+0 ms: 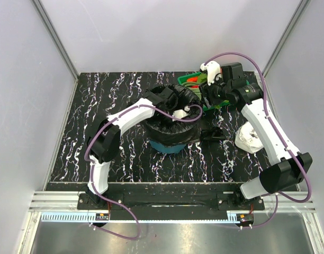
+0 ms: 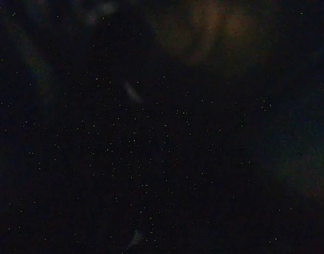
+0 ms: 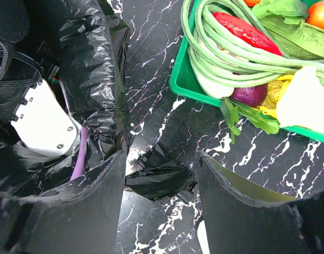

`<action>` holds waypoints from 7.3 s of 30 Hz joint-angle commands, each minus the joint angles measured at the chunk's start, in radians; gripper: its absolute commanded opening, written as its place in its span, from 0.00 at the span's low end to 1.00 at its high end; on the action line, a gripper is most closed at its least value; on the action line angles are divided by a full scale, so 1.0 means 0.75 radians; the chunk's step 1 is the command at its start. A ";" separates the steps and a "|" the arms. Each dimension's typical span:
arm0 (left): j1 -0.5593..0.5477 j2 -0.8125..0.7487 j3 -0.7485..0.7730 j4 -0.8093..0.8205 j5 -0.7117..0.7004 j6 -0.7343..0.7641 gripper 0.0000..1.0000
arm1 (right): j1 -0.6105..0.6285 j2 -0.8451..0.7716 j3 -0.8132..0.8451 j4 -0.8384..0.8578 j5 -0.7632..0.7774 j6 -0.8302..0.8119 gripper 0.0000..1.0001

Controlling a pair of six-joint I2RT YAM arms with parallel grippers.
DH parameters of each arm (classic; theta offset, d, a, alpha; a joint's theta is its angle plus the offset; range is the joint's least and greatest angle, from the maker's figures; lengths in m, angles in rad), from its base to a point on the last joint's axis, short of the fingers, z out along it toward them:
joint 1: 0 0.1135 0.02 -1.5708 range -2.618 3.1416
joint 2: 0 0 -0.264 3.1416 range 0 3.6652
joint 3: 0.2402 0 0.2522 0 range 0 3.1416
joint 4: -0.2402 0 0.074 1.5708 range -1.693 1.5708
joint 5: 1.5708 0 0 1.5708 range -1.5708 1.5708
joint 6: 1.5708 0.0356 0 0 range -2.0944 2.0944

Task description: Put the trash bags into the trash bin

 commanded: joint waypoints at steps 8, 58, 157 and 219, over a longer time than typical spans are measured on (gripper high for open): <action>-0.006 -0.015 -0.072 0.018 -0.026 0.007 0.79 | -0.011 -0.028 0.113 0.030 -0.014 -0.023 0.61; -0.006 -0.021 -0.213 0.125 -0.032 -0.001 0.84 | 0.120 0.324 0.264 0.013 -0.235 0.056 0.67; -0.002 -0.389 -0.078 0.155 -0.001 -0.063 0.99 | 0.251 0.397 0.381 -0.083 0.029 -0.040 0.00; 0.104 -0.538 0.149 0.350 -0.058 -0.302 0.99 | 0.251 0.381 0.299 -0.083 0.027 -0.058 0.00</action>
